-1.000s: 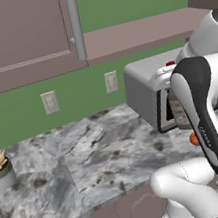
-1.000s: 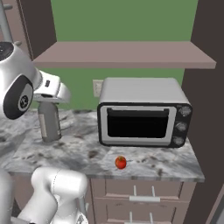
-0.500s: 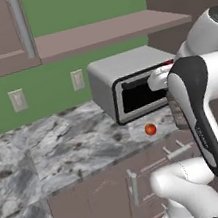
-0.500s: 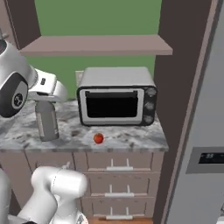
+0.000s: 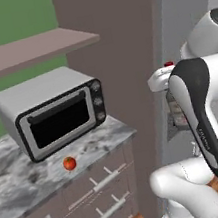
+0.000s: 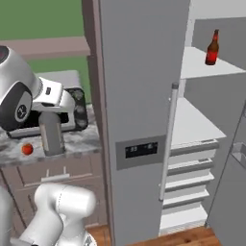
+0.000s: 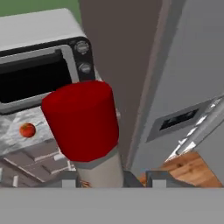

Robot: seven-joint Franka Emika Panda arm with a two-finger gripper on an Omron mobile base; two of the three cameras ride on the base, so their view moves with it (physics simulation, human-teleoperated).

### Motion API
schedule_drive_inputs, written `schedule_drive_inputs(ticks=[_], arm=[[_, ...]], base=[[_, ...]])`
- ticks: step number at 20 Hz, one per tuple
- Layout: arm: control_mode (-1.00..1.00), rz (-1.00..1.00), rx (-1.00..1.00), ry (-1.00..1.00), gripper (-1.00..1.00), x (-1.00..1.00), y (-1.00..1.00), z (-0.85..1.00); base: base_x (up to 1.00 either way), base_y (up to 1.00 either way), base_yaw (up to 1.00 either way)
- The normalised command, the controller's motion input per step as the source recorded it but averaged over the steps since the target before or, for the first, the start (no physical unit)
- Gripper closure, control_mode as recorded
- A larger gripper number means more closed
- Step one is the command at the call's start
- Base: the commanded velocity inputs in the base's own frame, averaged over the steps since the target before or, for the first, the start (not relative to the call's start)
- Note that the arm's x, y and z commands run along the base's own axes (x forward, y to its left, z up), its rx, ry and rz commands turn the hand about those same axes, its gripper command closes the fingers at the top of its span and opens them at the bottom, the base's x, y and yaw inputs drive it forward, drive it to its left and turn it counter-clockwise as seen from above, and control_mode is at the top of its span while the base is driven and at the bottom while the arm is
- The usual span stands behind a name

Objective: Place the beer and liquor on the top shelf of the fridge to keep them out of children's reach, and place the apple on lower shelves for easy access.

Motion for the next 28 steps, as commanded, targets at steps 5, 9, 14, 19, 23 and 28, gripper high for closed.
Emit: schedule_drive_inputs(ticks=[5,9,14,19,23,28], arm=[[1.00,0.00,0.00,0.00,1.00,0.00,0.00,0.00],[1.00,0.00,0.00,0.00,1.00,0.00,0.00,0.00],[1.00,0.00,0.00,0.00,1.00,0.00,0.00,0.00],[1.00,0.00,0.00,0.00,1.00,0.00,0.00,0.00],[1.00,0.00,0.00,0.00,1.00,0.00,0.00,0.00],[1.00,0.00,0.00,0.00,1.00,0.00,0.00,0.00]], base=[[0.00,-1.00,-0.44],[0.02,-0.97,-0.23],[0.20,-0.69,0.04],[0.36,-0.44,0.25],[0.36,-0.24,0.34],[0.38,-0.25,0.37]])
